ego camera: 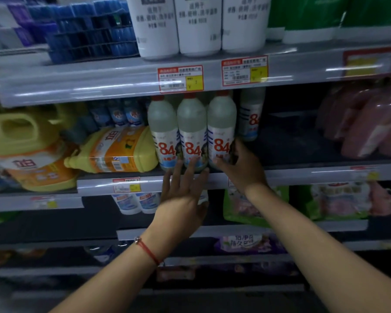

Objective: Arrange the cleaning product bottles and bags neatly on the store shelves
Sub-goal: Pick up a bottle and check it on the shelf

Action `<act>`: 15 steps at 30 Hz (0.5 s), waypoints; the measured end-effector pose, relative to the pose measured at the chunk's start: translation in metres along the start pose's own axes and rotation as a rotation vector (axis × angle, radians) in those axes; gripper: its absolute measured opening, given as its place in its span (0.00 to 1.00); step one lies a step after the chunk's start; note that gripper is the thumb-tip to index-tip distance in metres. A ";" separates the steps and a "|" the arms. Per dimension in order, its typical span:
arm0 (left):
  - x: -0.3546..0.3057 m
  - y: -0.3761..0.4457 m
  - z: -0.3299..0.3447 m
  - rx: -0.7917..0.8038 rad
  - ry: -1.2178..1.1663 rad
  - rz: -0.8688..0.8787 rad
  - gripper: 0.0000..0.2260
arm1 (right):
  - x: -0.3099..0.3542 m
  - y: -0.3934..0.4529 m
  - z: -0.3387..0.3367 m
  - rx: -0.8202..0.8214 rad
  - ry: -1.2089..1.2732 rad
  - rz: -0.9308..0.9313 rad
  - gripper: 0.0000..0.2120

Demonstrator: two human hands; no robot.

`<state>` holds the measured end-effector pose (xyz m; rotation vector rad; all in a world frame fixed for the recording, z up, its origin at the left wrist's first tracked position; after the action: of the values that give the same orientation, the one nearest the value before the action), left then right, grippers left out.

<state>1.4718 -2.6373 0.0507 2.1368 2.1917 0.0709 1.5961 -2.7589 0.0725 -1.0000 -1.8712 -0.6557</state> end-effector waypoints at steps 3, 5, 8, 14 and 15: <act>0.006 -0.009 0.000 -0.003 0.003 -0.020 0.37 | 0.004 -0.018 0.001 0.007 -0.106 0.027 0.40; 0.015 -0.018 0.000 0.014 0.007 -0.056 0.37 | 0.014 -0.038 0.003 -0.007 -0.154 -0.014 0.39; 0.035 -0.032 0.001 0.042 0.021 -0.105 0.37 | 0.029 -0.063 0.014 0.064 -0.316 0.016 0.38; 0.095 -0.067 -0.003 0.053 0.027 -0.212 0.38 | 0.064 -0.076 0.082 0.349 -0.695 -0.052 0.33; 0.106 -0.076 -0.004 0.048 0.019 -0.231 0.37 | 0.070 -0.077 0.096 0.394 -0.743 -0.067 0.33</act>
<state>1.3935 -2.5331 0.0449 1.8965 2.4569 0.0235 1.4675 -2.7009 0.0860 -0.9892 -2.5489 0.0952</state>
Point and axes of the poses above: each hand's wrist, its own y-axis towards the middle knuckle, its own z-axis out of the palm, x = y × z, the point moved 8 cm from there along y, towards the middle knuckle, and after that the axes turned 15 degrees about x, right-handed, at the moved point
